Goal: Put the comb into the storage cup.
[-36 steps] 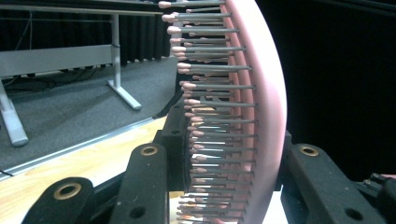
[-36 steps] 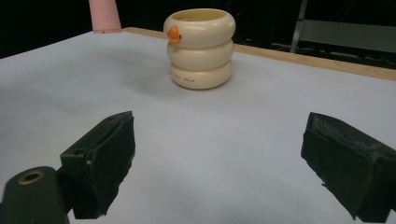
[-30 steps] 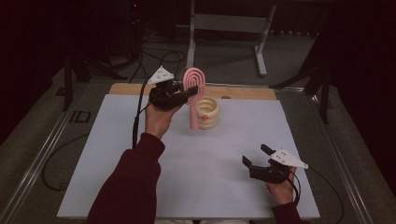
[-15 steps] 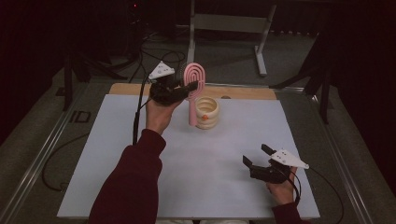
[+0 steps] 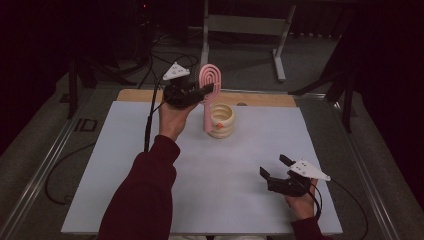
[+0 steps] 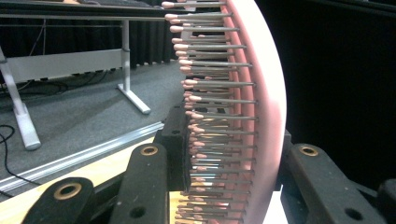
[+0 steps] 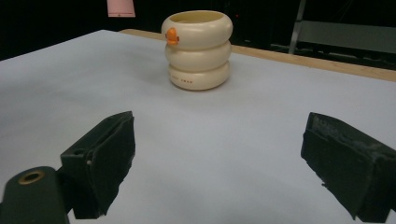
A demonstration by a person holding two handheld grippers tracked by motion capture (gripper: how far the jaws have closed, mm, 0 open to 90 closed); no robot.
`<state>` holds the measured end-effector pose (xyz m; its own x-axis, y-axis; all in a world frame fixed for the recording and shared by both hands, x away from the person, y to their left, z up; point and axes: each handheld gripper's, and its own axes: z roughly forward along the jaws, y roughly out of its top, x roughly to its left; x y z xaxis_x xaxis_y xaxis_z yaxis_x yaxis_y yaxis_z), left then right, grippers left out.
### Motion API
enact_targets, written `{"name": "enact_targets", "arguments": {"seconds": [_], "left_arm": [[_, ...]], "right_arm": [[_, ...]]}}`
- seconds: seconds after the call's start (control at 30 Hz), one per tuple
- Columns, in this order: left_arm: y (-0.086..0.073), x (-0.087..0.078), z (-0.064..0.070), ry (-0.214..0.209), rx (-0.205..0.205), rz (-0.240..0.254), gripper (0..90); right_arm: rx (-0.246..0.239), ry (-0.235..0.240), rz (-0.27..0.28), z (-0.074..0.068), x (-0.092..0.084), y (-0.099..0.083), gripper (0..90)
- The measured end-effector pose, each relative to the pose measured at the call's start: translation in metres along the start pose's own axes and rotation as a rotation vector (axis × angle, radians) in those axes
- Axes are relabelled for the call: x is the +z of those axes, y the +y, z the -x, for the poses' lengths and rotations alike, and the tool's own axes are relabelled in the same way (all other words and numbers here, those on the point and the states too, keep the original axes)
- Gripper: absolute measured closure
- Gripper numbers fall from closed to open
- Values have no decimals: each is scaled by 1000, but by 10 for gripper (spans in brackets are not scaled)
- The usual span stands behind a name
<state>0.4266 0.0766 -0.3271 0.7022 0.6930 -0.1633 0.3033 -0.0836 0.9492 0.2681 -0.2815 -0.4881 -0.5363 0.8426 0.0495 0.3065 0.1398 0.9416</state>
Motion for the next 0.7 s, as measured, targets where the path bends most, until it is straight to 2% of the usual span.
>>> {"name": "enact_targets", "arguments": {"seconds": [0.37, 0.7], "left_arm": [[6, 13, 2, -11, -3, 19, 644], [8, 30, 3, -3, 13, 5, 644]], "right_arm": [[9, 3, 2, 1, -1, -1, 101], [11, 3, 10, 1, 0, 0, 101]]}}
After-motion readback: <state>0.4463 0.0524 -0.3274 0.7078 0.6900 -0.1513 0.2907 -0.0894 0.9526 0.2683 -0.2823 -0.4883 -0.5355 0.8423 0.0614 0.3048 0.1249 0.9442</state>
